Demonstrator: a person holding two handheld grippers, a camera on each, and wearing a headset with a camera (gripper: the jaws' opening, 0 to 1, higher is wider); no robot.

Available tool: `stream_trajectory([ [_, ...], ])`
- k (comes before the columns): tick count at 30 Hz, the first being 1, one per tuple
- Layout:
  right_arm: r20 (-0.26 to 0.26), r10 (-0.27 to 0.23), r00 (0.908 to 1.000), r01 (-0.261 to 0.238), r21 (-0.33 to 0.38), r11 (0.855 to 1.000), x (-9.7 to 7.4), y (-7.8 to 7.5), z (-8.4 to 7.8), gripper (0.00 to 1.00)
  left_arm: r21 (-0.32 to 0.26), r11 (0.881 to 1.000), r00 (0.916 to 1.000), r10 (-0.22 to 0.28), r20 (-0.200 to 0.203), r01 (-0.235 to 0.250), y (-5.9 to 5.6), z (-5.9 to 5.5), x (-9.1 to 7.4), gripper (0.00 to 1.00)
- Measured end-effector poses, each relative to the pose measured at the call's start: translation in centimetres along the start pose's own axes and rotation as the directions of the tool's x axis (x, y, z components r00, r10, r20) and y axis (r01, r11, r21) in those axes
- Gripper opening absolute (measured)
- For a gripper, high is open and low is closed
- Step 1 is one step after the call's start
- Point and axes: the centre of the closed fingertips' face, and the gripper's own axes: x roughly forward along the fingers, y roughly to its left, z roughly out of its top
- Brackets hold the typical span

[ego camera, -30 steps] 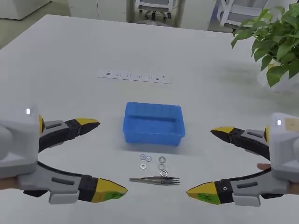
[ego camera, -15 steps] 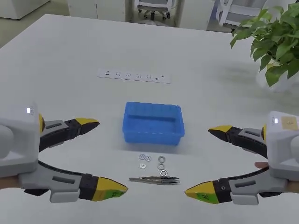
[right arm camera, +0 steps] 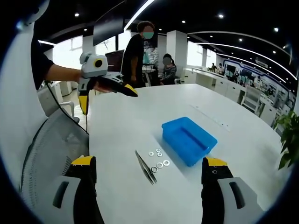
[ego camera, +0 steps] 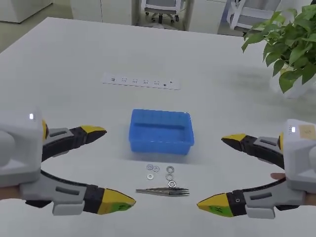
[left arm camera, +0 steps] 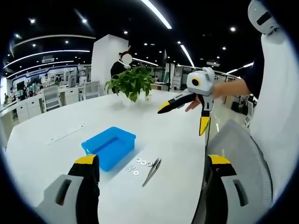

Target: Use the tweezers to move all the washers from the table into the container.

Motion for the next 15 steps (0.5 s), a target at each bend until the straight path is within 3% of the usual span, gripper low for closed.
stream_trajectory([
  [15, -0.013, 0.021, 0.9997, -0.021, 0.0, 1.0, 0.47, 0.21, -0.66, 0.94, 0.001, 1.0, 0.9999, 0.009, -0.01, -0.009, 0.3, -0.22, 0.06, 0.99],
])
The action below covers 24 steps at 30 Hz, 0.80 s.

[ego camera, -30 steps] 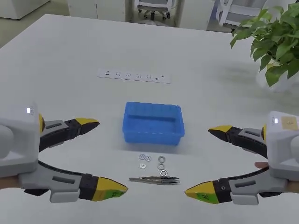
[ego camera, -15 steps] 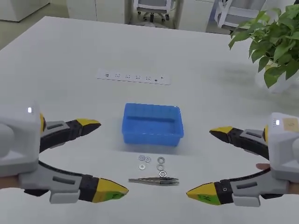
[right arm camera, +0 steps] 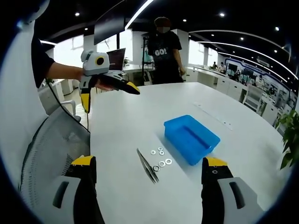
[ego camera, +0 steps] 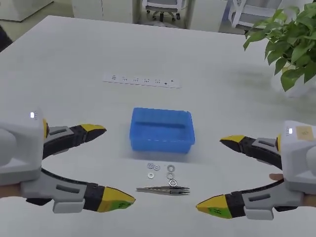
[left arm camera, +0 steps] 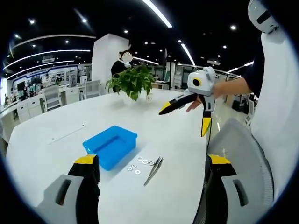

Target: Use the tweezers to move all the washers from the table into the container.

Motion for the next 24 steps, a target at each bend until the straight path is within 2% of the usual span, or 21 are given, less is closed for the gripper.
stream_trajectory([
  [7, -0.014, 0.017, 0.9998, -0.016, 0.001, 1.0, 0.28, 0.22, -0.24, 0.93, -0.01, 1.0, 0.9999, -0.008, -0.012, 0.008, -0.18, -0.57, 0.2, 0.99],
  [16, -0.013, 0.025, 0.9996, -0.025, 0.001, 1.0, 0.66, 0.3, 0.02, 0.93, -0.001, 1.0, 0.9995, -0.014, -0.027, 0.014, -0.03, -0.7, 0.43, 0.99],
  [19, -0.012, 0.017, 0.9998, -0.017, 0.0, 1.0, 0.72, 0.15, -0.04, 0.92, -0.009, 1.0, 0.9998, -0.008, -0.02, 0.008, 0.14, -0.61, 0.51, 0.99],
  [24, -0.02, 0.018, 0.9996, -0.018, 0.006, 1.0, 0.97, 0.18, -0.6, 0.87, -0.018, 1.0, 0.9996, -0.005, -0.027, 0.005, 0.39, -1.07, 1.0, 0.99],
])
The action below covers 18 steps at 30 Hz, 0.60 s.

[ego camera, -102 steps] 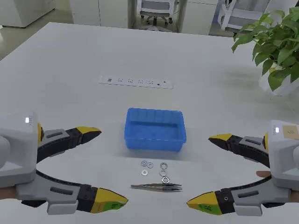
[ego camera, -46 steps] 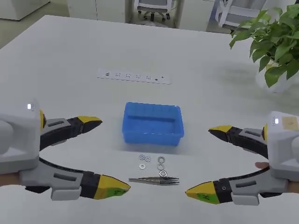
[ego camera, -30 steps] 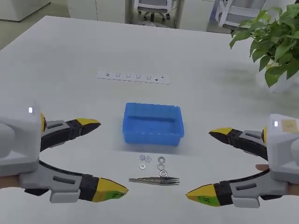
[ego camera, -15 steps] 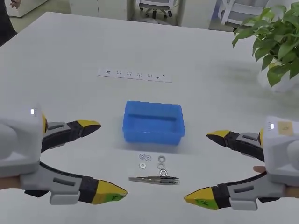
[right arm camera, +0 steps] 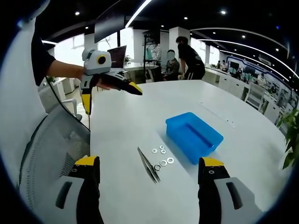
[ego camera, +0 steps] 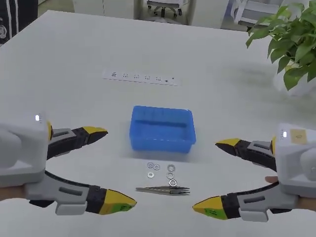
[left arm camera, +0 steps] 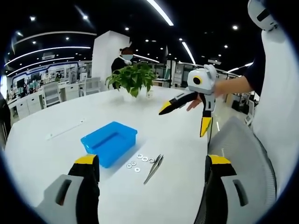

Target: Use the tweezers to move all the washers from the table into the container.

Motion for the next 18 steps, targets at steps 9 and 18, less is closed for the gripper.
stream_trajectory([
  [9, -0.025, 0.016, 0.9996, -0.015, 0.038, 0.999, 1.3, 0.0, -1.5, 0.83, -0.037, 0.999, 0.9998, -0.006, -0.02, 0.005, 0.7, -1.2, 1.2, 0.94],
  [18, -0.052, 0.027, 0.9983, -0.024, 0.06, 0.998, 2.5, -0.9, -2.2, 0.69, -0.052, 0.999, 0.9977, -0.002, -0.068, -0.002, 2.1, -2.9, 3.1, 0.87],
])
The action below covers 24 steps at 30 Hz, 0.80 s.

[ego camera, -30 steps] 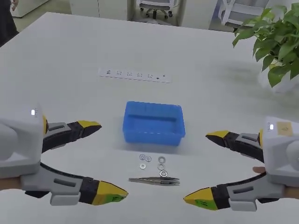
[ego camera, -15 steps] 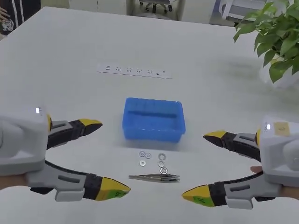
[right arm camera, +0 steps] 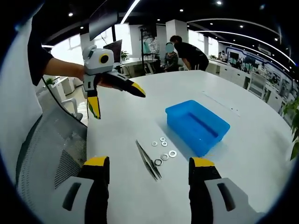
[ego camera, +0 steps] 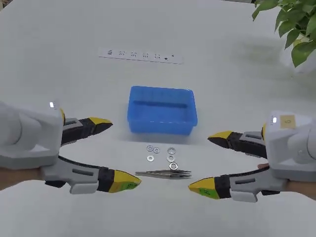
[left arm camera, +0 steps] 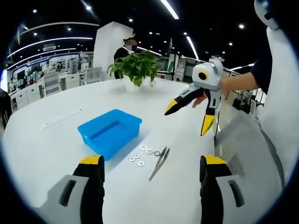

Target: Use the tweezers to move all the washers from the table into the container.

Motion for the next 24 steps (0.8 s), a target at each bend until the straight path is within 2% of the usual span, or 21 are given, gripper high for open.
stream_trajectory([
  [4, -0.02, 0.014, 0.9997, -0.015, -0.006, 1.0, 0.8, -0.1, -0.4, 0.67, 0.003, 1.0, 0.9999, -0.002, -0.017, 0.002, 0.2, -0.6, 0.9, 0.86],
  [10, -0.068, 0.044, 0.9967, -0.046, -0.023, 0.999, 2.0, 0.1, -1.4, 0.61, 0.019, 0.999, 0.9968, -0.026, -0.076, 0.028, 0.0, -2.3, 2.1, 0.82],
  [12, -0.081, 0.047, 0.9956, -0.049, -0.025, 0.998, 2.4, 0.0, -1.7, 0.6, 0.006, 0.999, 0.9955, -0.037, -0.087, 0.038, -0.2, -2.7, 2.5, 0.8],
  [16, -0.138, 0.049, 0.9892, -0.055, -0.033, 0.998, 3.3, -0.4, -2.9, 0.52, -0.02, 0.998, 0.9937, -0.063, -0.093, 0.061, -0.7, -3.1, 3.3, 0.79],
  [18, -0.17, 0.058, 0.9838, -0.065, -0.036, 0.997, 3.7, -0.5, -3.4, 0.47, -0.006, 0.998, 0.9918, -0.065, -0.11, 0.065, -0.7, -3.5, 3.8, 0.77],
  [21, -0.19, 0.066, 0.9796, -0.075, -0.039, 0.996, 4.5, -0.6, -3.9, 0.43, -0.009, 0.997, 0.987, -0.072, -0.144, 0.071, -0.6, -4.3, 4.6, 0.72],
  [24, -0.217, 0.064, 0.9742, -0.075, -0.044, 0.996, 5.2, -0.8, -4.4, 0.38, -0.013, 0.997, 0.985, -0.076, -0.155, 0.075, -0.5, -4.6, 5.1, 0.69],
])
